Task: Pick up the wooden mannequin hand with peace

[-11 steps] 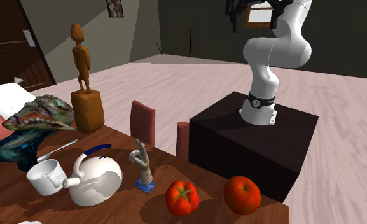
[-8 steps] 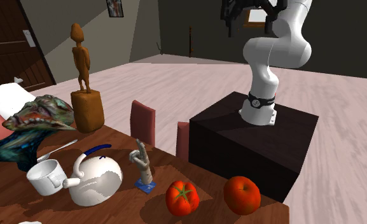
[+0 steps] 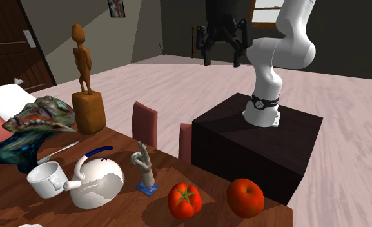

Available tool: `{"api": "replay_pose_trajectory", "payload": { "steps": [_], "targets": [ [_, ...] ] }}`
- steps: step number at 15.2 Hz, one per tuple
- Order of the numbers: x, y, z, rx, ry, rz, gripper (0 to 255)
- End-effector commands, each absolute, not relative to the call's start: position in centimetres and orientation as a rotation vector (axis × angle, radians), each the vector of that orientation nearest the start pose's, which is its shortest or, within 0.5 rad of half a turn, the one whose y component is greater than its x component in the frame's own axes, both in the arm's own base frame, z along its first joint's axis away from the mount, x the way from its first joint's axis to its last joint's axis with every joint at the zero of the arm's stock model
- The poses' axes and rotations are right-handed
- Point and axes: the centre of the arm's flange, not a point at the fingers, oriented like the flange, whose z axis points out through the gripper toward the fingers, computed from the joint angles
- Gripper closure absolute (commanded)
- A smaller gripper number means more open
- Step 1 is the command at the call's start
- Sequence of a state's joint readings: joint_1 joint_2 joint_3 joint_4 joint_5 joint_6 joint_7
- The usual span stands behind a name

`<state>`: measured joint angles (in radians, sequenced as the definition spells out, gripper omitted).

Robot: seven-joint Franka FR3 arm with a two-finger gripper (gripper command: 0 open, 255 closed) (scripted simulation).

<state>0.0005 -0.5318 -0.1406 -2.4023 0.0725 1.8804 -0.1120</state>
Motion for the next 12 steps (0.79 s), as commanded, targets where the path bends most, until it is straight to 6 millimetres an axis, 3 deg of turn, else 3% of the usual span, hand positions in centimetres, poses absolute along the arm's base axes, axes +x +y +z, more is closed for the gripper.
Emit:
{"api": "replay_pose_trajectory", "payload": {
  "steps": [1, 12],
  "targets": [
    [40.2, -6.8, 48.6, -3.004, 0.04, -0.03, 0],
    [48.3, -13.1, 38.3, -3.011, 0.008, -0.008, 0]
  ]
}}
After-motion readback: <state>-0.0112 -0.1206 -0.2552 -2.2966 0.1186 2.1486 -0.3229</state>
